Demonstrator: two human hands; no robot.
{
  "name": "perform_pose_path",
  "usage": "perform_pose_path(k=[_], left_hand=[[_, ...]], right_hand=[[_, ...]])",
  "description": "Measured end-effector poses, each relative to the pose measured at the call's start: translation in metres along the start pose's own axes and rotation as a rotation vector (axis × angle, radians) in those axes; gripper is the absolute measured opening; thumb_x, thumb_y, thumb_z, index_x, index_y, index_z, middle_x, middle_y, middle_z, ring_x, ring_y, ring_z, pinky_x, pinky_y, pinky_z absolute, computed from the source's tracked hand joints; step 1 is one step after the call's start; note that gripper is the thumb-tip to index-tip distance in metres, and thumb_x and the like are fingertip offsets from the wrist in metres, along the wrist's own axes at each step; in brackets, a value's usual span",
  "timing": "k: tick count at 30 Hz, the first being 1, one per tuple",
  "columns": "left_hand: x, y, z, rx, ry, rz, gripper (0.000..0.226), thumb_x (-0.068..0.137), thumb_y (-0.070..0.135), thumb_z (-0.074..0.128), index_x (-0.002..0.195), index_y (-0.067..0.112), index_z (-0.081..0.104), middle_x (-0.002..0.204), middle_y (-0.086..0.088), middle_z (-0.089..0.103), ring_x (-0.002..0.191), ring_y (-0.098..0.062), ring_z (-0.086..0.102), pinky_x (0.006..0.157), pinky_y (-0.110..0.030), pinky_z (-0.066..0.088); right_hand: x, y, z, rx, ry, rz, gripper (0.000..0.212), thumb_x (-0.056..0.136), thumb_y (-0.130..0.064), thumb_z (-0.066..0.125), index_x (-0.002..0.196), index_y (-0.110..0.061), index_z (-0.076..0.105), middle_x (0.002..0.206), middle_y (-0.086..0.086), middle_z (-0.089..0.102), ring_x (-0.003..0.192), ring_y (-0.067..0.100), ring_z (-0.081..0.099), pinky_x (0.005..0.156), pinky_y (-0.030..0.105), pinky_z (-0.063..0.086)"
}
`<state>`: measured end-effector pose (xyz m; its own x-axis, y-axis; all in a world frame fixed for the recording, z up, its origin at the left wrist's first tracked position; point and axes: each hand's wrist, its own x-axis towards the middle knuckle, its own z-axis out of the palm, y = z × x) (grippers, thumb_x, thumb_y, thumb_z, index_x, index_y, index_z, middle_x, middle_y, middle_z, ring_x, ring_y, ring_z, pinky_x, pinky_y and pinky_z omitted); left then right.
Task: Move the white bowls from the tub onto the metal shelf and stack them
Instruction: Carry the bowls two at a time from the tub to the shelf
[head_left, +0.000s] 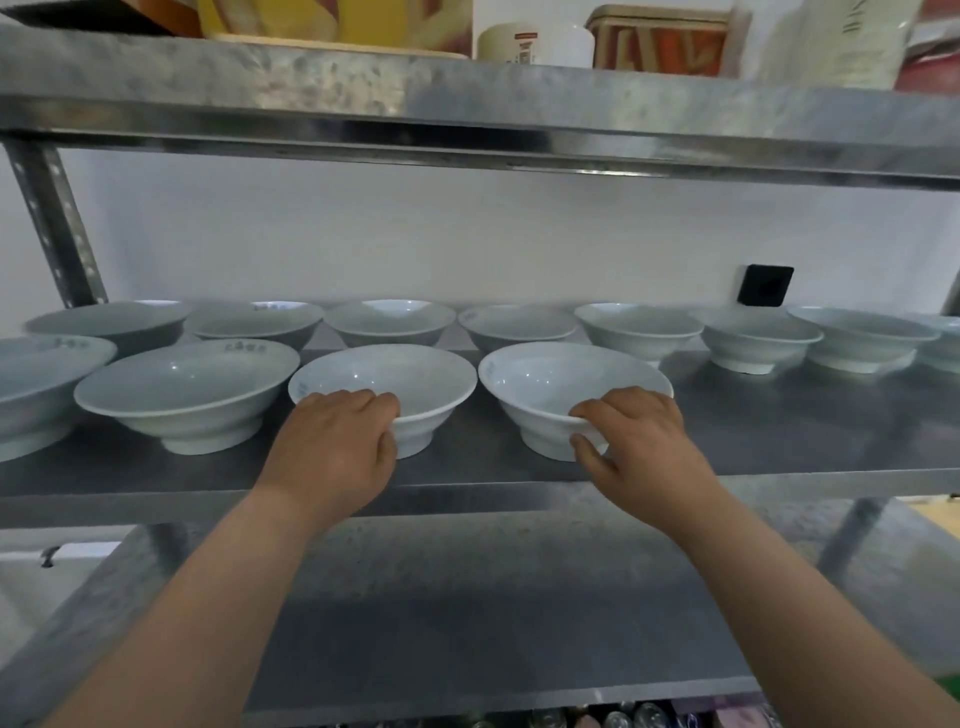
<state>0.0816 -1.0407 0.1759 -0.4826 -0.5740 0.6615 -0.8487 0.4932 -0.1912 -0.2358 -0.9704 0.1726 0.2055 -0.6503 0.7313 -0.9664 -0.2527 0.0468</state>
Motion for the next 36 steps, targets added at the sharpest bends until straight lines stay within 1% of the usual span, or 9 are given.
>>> perform_pose_path(k=[6,20,22,24,27,29,31,34,36], left_hand=[[0.006,0.007,0.002,-0.001,0.04,-0.061,0.036,0.098,0.042,0.031,0.075,0.021,0.049,0.063,0.006,0.048,0.057,-0.018,0.043,0.059,-0.032,0.031],[0.011,0.007,0.012,0.011,0.078,-0.084,0.041,0.097,0.043,0.032,0.075,0.016,0.053,0.063,0.001,0.053,0.058,-0.024,0.051,0.06,-0.033,0.03],[0.011,0.005,0.012,-0.033,0.035,-0.114,0.042,0.096,0.045,0.031,0.083,0.017,0.059,0.073,0.0,0.06,0.068,-0.025,0.056,0.065,-0.035,0.038],[0.008,0.006,0.009,-0.104,0.045,-0.114,0.04,0.095,0.044,0.039,0.106,0.016,0.066,0.099,-0.003,0.067,0.094,-0.025,0.06,0.084,-0.041,0.046],[-0.01,0.027,-0.01,-0.321,0.143,-0.07,0.045,0.092,0.034,0.049,0.131,0.014,0.059,0.13,0.001,0.059,0.125,-0.015,0.051,0.108,-0.024,0.035],[-0.034,0.053,-0.026,-0.554,0.076,-0.116,0.046,0.091,0.032,0.049,0.137,0.027,0.053,0.135,0.019,0.051,0.127,0.005,0.042,0.104,-0.006,0.025],[-0.067,0.08,-0.028,-0.8,-0.079,-0.11,0.045,0.092,0.037,0.047,0.137,0.039,0.049,0.133,0.032,0.047,0.126,0.014,0.039,0.099,0.0,0.025],[-0.125,0.116,-0.005,-1.021,-0.392,-0.106,0.041,0.088,0.052,0.042,0.129,0.056,0.046,0.132,0.037,0.044,0.124,0.009,0.044,0.097,-0.01,0.035],[-0.166,0.14,0.018,-1.122,-0.576,-0.109,0.04,0.085,0.055,0.044,0.125,0.058,0.047,0.131,0.035,0.045,0.121,0.005,0.049,0.097,-0.023,0.044]], right_hand=[[0.002,-0.002,0.009,-0.008,0.061,0.01,0.022,0.089,-0.035,0.052,0.097,-0.021,0.067,0.088,-0.004,0.062,0.088,0.023,0.057,0.082,0.039,0.041],[0.006,-0.002,0.015,-0.02,0.073,0.001,0.024,0.089,-0.032,0.052,0.1,-0.018,0.067,0.088,-0.001,0.063,0.089,0.027,0.058,0.085,0.041,0.042],[0.003,-0.001,0.013,-0.012,0.052,-0.003,0.03,0.087,-0.03,0.054,0.112,-0.017,0.067,0.101,0.002,0.066,0.103,0.028,0.06,0.095,0.044,0.042],[-0.003,-0.003,0.008,-0.012,0.006,0.012,0.045,0.087,-0.03,0.057,0.131,-0.02,0.059,0.127,0.005,0.06,0.127,0.029,0.05,0.108,0.05,0.035],[-0.023,-0.017,-0.01,0.066,0.016,0.023,0.051,0.089,-0.024,0.061,0.139,-0.02,0.053,0.145,0.007,0.049,0.14,0.027,0.037,0.115,0.049,0.03],[-0.05,-0.032,-0.023,0.183,0.012,0.055,0.045,0.089,-0.023,0.061,0.134,-0.019,0.057,0.142,0.002,0.051,0.136,0.02,0.042,0.114,0.037,0.032],[-0.088,-0.048,-0.033,0.311,-0.083,0.134,0.041,0.091,-0.029,0.055,0.131,-0.023,0.058,0.136,-0.007,0.055,0.13,0.009,0.046,0.111,0.021,0.032],[-0.164,-0.072,-0.037,0.467,-0.281,0.322,0.037,0.092,-0.037,0.051,0.128,-0.034,0.057,0.126,-0.024,0.058,0.119,-0.008,0.05,0.101,0.007,0.034],[-0.218,-0.088,-0.036,0.545,-0.338,0.506,0.032,0.092,-0.037,0.054,0.123,-0.036,0.062,0.116,-0.03,0.06,0.108,-0.01,0.055,0.092,0.007,0.04]])
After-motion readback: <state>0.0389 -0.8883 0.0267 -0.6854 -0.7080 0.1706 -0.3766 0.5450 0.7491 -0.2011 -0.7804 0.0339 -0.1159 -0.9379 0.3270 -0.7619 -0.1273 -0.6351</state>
